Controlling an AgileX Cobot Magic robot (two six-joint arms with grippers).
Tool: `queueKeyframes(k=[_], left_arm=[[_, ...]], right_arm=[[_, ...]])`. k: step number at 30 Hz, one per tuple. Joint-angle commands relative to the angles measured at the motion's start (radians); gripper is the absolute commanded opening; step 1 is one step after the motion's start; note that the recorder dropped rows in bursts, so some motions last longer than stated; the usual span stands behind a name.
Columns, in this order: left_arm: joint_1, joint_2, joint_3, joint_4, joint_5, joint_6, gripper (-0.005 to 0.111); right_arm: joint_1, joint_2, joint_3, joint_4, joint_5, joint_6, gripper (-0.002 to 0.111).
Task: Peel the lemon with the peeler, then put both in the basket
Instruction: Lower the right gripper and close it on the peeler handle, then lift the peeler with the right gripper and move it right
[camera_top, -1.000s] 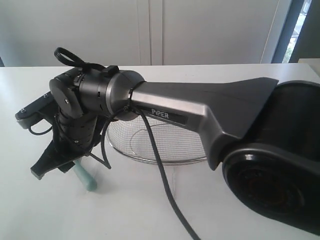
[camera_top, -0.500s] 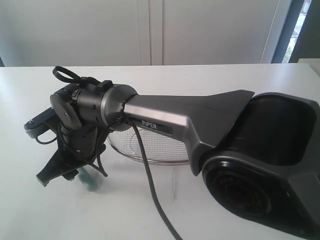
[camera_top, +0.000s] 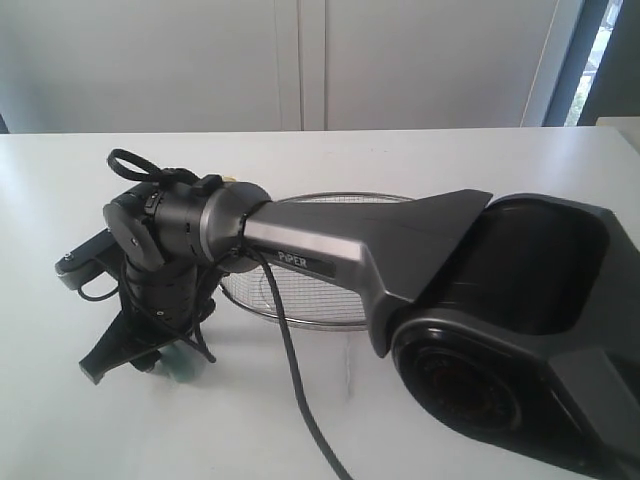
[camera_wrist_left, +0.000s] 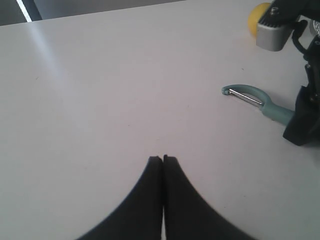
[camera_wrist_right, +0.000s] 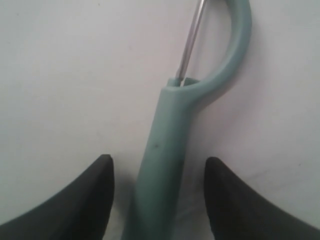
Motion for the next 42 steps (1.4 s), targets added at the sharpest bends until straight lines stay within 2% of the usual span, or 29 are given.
queueKeyframes(k=[1, 7, 9, 11, 16, 17, 29, 42], left_arm=[[-0.005, -0.005, 0.001, -0.008, 0.001, 0.000, 0.000], [-0.005, -0.005, 0.001, -0.008, 0.001, 0.000, 0.000], [-0.005, -0.005, 0.001, -0.008, 0.001, 0.000, 0.000], [-0.005, -0.005, 0.001, -0.008, 0.001, 0.000, 0.000], [-0.005, -0.005, 0.001, -0.008, 0.001, 0.000, 0.000], [-0.005, -0.005, 0.001, -0.008, 0.001, 0.000, 0.000], [-0.005, -0.005, 0.001, -0.008, 0.001, 0.000, 0.000], [-0.005, -0.005, 0.001, -0.008, 0.001, 0.000, 0.000]], right_arm=[[0.002, 0.009, -0.007, 0.000, 0.005, 0.004, 0.052], [0.002, 0.022, -0.007, 0.000, 0.012, 0.004, 0.051], [0.002, 0.025, -0.007, 0.000, 0.024, 0.004, 0.047], [0.002, 0.027, -0.007, 0.000, 0.041, 0.004, 0.038], [0.002, 0.027, -0.008, 0.000, 0.086, 0.000, 0.002], [0.002, 0.027, -0.008, 0.000, 0.088, 0.000, 0.000], [0.000, -0.053, -0.130, -0.012, 0.170, -0.020, 0.000], [-0.009, -0.257, -0.128, -0.140, 0.310, -0.098, 0.000]])
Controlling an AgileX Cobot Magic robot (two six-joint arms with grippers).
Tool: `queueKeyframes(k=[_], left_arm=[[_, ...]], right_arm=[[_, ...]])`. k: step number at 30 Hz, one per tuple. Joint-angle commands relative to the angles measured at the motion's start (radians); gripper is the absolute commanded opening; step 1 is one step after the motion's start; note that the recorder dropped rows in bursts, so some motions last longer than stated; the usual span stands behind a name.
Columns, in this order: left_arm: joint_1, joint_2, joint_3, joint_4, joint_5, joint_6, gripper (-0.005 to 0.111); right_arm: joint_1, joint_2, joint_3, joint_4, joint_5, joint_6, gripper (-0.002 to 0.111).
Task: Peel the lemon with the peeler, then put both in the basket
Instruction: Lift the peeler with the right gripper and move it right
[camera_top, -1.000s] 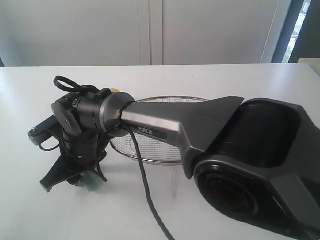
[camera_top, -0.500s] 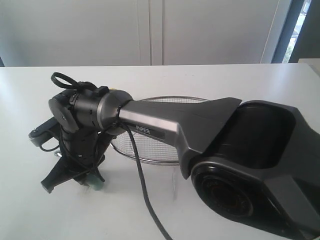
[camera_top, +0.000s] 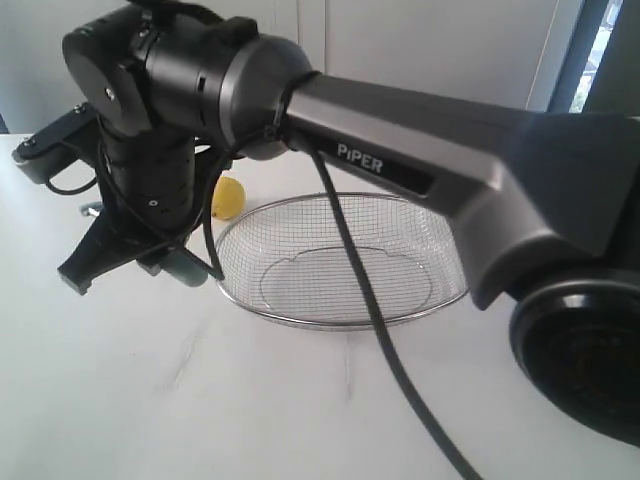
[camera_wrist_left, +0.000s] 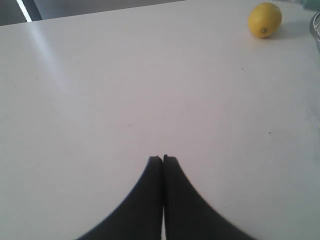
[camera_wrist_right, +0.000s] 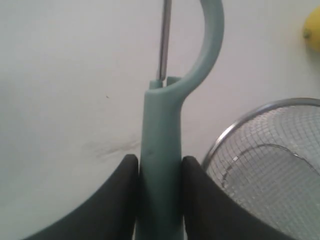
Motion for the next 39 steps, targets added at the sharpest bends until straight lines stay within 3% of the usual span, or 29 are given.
queueKeyframes(k=[1, 8, 23, 30, 39], left_arm=[[-0.005, -0.005, 0.001, -0.008, 0.001, 0.000, 0.000], [-0.005, -0.005, 0.001, -0.008, 0.001, 0.000, 0.000], [-0.005, -0.005, 0.001, -0.008, 0.001, 0.000, 0.000], [-0.005, -0.005, 0.001, -0.008, 0.001, 0.000, 0.000], [-0.005, -0.005, 0.001, -0.008, 0.001, 0.000, 0.000]], right_arm=[[-0.017, -0.064, 0.009, -0.037, 0.033, -0.035, 0.000], [-0.083, -0.193, 0.162, -0.033, 0.033, -0.045, 0.000], [-0.222, -0.661, 0.721, -0.025, -0.156, 0.023, 0.000], [-0.249, -0.802, 0.902, -0.032, -0.194, 0.029, 0.000], [-0.378, -0.913, 1.054, -0.010, -0.258, -0.036, 0.000]])
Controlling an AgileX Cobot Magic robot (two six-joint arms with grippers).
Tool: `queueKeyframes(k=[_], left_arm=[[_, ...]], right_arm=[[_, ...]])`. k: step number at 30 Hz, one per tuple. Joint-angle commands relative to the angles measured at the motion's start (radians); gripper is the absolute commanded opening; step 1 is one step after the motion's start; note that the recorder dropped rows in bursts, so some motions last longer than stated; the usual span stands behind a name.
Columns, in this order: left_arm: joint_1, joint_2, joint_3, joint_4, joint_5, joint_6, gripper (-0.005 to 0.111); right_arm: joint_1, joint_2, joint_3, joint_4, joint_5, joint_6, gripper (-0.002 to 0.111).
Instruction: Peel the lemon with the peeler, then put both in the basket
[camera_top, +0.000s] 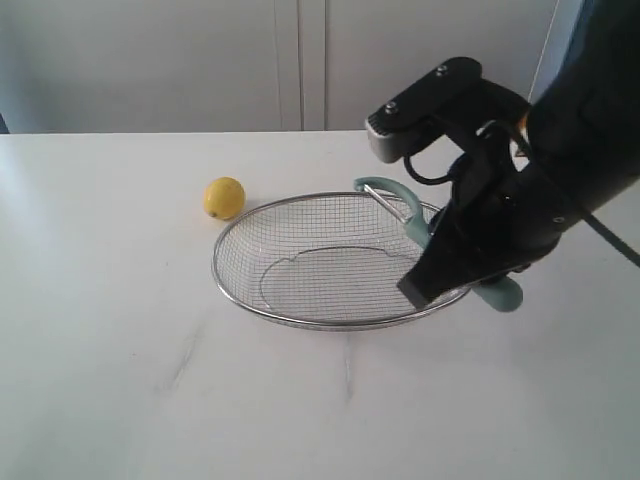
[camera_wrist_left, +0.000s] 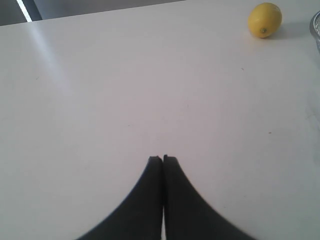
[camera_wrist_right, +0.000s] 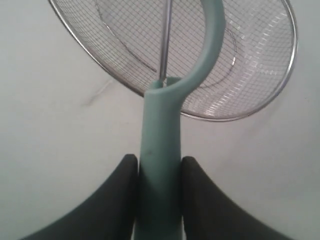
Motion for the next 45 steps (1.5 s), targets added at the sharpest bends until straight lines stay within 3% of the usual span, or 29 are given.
queueKeyframes(k=[1, 10, 14, 45], left_arm=[[-0.005, -0.005, 0.001, -0.008, 0.001, 0.000, 0.000], [-0.005, -0.005, 0.001, -0.008, 0.001, 0.000, 0.000], [-0.005, -0.005, 0.001, -0.008, 0.001, 0.000, 0.000], [-0.005, -0.005, 0.001, -0.008, 0.001, 0.000, 0.000]], right_arm=[[-0.088, -0.048, 0.037, 0.029, -0.055, -0.047, 0.000], [-0.347, -0.054, 0.046, 0.314, -0.118, -0.318, 0.000], [-0.415, -0.054, 0.046, 0.385, -0.106, -0.360, 0.000], [-0.424, -0.054, 0.046, 0.392, -0.153, -0.347, 0.000]])
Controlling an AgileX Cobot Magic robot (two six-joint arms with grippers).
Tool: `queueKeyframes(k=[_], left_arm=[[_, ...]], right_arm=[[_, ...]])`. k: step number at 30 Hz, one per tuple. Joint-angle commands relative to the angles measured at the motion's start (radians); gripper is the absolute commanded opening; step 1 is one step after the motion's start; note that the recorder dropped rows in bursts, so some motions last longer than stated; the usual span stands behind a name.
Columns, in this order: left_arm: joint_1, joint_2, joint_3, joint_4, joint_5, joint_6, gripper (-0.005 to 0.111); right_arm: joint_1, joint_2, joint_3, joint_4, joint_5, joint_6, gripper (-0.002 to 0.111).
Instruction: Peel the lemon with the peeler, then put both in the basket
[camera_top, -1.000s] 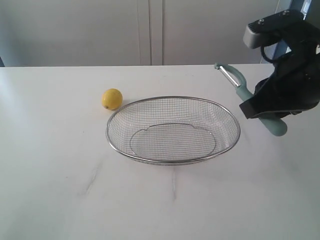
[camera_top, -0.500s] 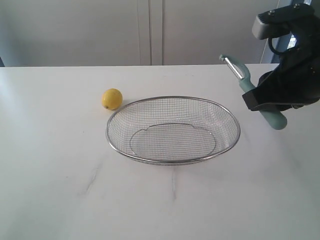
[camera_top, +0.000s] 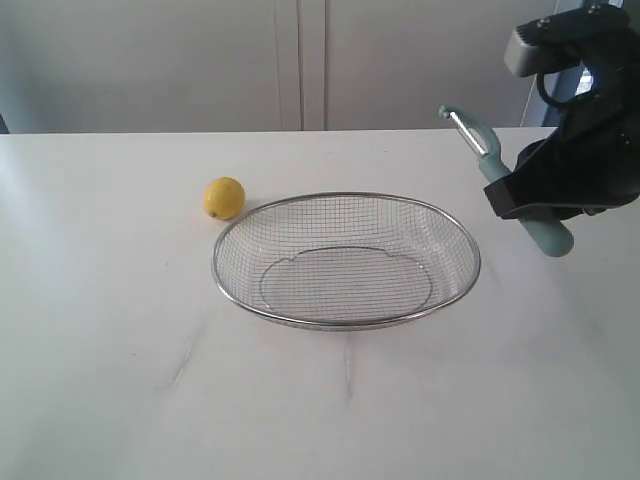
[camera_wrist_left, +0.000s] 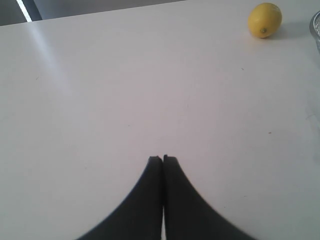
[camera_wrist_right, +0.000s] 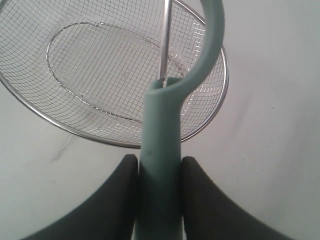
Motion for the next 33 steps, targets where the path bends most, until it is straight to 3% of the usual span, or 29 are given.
queueKeyframes(k=[1, 5, 8, 10, 26, 33], left_arm=[[-0.005, -0.005, 0.001, -0.008, 0.001, 0.000, 0.000], [-0.005, -0.005, 0.001, -0.008, -0.037, 0.000, 0.000], [-0.005, -0.005, 0.001, -0.008, -0.186, 0.000, 0.000], [-0.005, -0.005, 0.001, -0.008, -0.211, 0.000, 0.000], [-0.005, -0.005, 0.001, -0.022, -0.275, -0.009, 0.000], [-0.005, -0.005, 0.001, -0.058, -0.436, -0.246, 0.000]], right_arm=[[-0.006, -0.006, 0.001, 0.006, -0.010, 0.000, 0.000], [-0.006, -0.006, 0.001, 0.006, -0.012, 0.000, 0.000], [-0.006, -0.006, 0.001, 0.006, -0.012, 0.000, 0.000], [-0.006, -0.006, 0.001, 0.006, -0.012, 0.000, 0.000], [-0.006, -0.006, 0.001, 0.006, -0.012, 0.000, 0.000], [-0.006, -0.006, 0.001, 0.006, -0.012, 0.000, 0.000]])
